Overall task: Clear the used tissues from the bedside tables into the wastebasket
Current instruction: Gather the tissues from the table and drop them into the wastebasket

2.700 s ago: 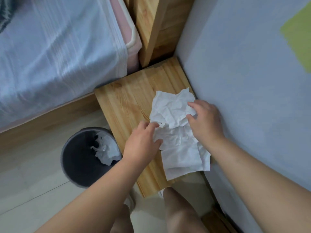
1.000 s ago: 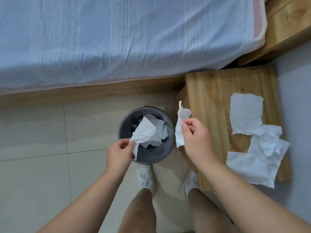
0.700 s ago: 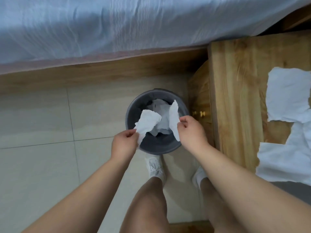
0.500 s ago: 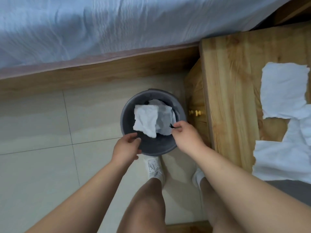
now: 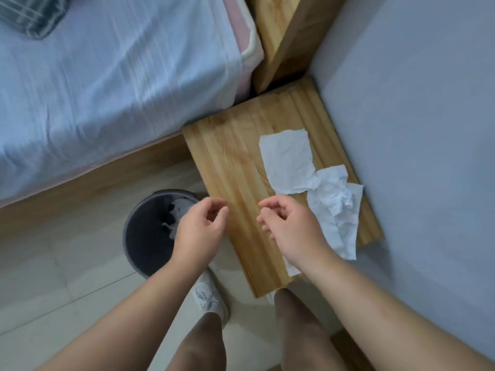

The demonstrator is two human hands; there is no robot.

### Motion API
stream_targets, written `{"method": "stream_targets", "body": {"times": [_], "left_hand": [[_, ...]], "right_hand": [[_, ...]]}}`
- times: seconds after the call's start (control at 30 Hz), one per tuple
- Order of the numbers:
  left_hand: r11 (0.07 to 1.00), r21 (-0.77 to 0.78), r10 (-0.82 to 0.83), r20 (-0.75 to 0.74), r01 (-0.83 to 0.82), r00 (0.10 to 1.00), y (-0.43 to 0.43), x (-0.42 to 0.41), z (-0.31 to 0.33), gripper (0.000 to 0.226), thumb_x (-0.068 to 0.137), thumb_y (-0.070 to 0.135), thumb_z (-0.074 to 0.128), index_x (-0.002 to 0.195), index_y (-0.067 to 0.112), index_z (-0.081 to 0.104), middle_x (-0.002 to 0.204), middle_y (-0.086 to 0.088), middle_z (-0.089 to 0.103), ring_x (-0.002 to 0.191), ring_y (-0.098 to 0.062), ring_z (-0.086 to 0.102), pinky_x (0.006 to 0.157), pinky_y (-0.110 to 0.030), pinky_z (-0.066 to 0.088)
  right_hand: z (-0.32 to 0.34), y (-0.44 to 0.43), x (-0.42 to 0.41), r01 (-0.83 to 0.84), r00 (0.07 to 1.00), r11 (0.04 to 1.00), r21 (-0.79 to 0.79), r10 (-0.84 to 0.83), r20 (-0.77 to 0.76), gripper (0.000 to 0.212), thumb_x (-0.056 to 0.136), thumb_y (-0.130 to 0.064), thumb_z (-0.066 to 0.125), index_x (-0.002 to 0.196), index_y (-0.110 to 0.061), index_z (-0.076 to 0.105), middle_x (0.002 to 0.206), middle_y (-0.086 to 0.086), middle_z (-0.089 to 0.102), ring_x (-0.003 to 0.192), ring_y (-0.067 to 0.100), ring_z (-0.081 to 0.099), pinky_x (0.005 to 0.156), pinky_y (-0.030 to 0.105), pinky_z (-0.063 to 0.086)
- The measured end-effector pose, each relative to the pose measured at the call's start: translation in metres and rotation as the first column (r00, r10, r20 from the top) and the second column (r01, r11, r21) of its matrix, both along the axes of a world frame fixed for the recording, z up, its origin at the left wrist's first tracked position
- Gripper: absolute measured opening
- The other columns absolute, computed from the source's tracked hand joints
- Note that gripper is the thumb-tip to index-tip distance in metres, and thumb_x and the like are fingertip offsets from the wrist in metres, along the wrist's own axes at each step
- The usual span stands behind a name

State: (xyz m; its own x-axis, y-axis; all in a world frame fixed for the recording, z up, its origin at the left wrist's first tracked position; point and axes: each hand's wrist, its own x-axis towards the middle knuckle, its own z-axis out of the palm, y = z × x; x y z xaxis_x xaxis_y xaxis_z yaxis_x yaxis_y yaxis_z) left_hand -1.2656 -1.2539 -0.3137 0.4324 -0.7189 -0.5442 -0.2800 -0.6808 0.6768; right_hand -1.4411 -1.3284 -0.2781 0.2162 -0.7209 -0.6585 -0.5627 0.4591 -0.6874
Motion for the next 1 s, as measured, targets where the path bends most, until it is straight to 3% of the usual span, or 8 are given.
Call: {"method": "stream_targets", "body": {"times": [0.17, 0.3, 0.4, 0.53, 0.67, 0.8, 0.93, 1.0], "left_hand": [[0.936, -0.032, -0.34, 0.167, 0.349, 0.926, -0.055, -0.059, 0.011, 0.025, 0.102, 0.038, 0.063, 0.126, 0.035, 0.068, 0.117, 0.02, 0.062, 0.114, -0.007, 0.058, 0.09, -0.028, 0.046], [0.834, -0.032, -0.515, 0.311, 0.55, 0.799, -0.081, -0.09, 0.006, 0.038, 0.103, 0.031, 0.062, 0.141, 0.031, 0.062, 0.149, 0.011, 0.057, 0.142, -0.016, 0.045, 0.102, -0.028, 0.042], [0.761, 0.035, -0.612, 0.369, 0.647, 0.7, -0.097, -0.098, -0.002, 0.052, 0.105, 0.028, 0.059, 0.156, 0.032, 0.048, 0.171, 0.005, 0.034, 0.159, -0.02, 0.025, 0.113, -0.038, 0.045], [0.659, 0.198, -0.732, 0.391, 0.726, 0.558, -0.109, -0.098, -0.017, 0.071, 0.105, 0.026, 0.056, 0.166, 0.039, 0.022, 0.179, 0.001, 0.009, 0.163, -0.024, 0.012, 0.105, -0.045, 0.052], [0.602, 0.286, -0.763, 0.481, 0.746, 0.431, -0.106, -0.093, -0.028, 0.083, 0.099, 0.03, 0.067, 0.165, 0.041, 0.018, 0.167, -0.007, 0.03, 0.148, -0.032, 0.034, 0.089, -0.044, 0.055], [0.7, 0.166, -0.671, 0.486, 0.695, 0.56, -0.097, -0.084, -0.035, 0.068, 0.097, 0.011, 0.067, 0.157, 0.035, 0.045, 0.128, -0.006, 0.058, 0.11, -0.032, 0.059, 0.065, -0.037, 0.048], [0.875, 0.096, -0.479, 0.326, 0.475, 0.815, -0.09, -0.067, -0.034, 0.042, 0.105, 0.012, 0.054, 0.144, 0.024, 0.063, 0.115, -0.007, 0.063, 0.096, -0.031, 0.064, 0.067, -0.032, 0.044], [0.928, 0.077, -0.372, 0.236, 0.364, 0.898, -0.088, -0.064, -0.028, 0.026, 0.107, 0.017, 0.053, 0.121, 0.028, 0.072, 0.101, 0.0, 0.06, 0.082, -0.02, 0.06, 0.06, -0.029, 0.039]], "right_hand": [[0.005, -0.04, -0.088, 0.126, 0.911, 0.963, -0.239, -0.208, -0.357, 0.014, 0.099, -0.028, 0.058, 0.105, -0.037, 0.067, 0.101, -0.016, 0.071, 0.095, 0.01, 0.067, 0.073, 0.027, 0.051], [-0.007, -0.047, -0.125, -0.076, 0.873, 0.944, -0.322, -0.093, -0.479, 0.027, 0.102, -0.021, 0.056, 0.126, -0.026, 0.068, 0.126, -0.005, 0.066, 0.105, 0.019, 0.065, 0.086, 0.038, 0.056], [-0.022, -0.049, -0.132, -0.23, 0.858, 0.896, -0.381, 0.001, -0.514, 0.032, 0.101, -0.012, 0.057, 0.13, -0.019, 0.068, 0.138, 0.0, 0.06, 0.116, 0.024, 0.063, 0.088, 0.039, 0.055], [-0.042, -0.054, -0.124, -0.366, 0.82, 0.861, -0.353, 0.119, -0.559, 0.066, 0.094, -0.022, 0.072, 0.153, -0.027, 0.042, 0.152, 0.004, 0.047, 0.12, 0.026, 0.062, 0.087, 0.041, 0.057], [-0.058, -0.064, -0.121, -0.439, 0.775, 0.846, -0.303, 0.186, -0.604, 0.072, 0.092, -0.025, 0.076, 0.154, -0.026, 0.04, 0.143, 0.009, 0.048, 0.114, 0.029, 0.062, 0.082, 0.041, 0.057], [-0.063, -0.074, -0.123, -0.37, 0.817, 0.857, -0.359, 0.117, -0.564, 0.031, 0.101, -0.019, 0.061, 0.131, -0.015, 0.068, 0.128, 0.007, 0.059, 0.101, 0.029, 0.065, 0.078, 0.036, 0.054], [-0.057, -0.085, -0.119, -0.278, 0.863, 0.868, -0.411, 0.038, -0.504, 0.025, 0.103, -0.017, 0.056, 0.116, -0.009, 0.076, 0.123, 0.007, 0.067, 0.101, 0.026, 0.065, 0.075, 0.027, 0.042], [-0.05, -0.091, -0.116, -0.252, 0.881, 0.864, -0.436, 0.019, -0.472, 0.024, 0.103, -0.017, 0.055, 0.11, -0.008, 0.076, 0.114, 0.006, 0.07, 0.097, 0.027, 0.065, 0.073, 0.032, 0.048]]}}
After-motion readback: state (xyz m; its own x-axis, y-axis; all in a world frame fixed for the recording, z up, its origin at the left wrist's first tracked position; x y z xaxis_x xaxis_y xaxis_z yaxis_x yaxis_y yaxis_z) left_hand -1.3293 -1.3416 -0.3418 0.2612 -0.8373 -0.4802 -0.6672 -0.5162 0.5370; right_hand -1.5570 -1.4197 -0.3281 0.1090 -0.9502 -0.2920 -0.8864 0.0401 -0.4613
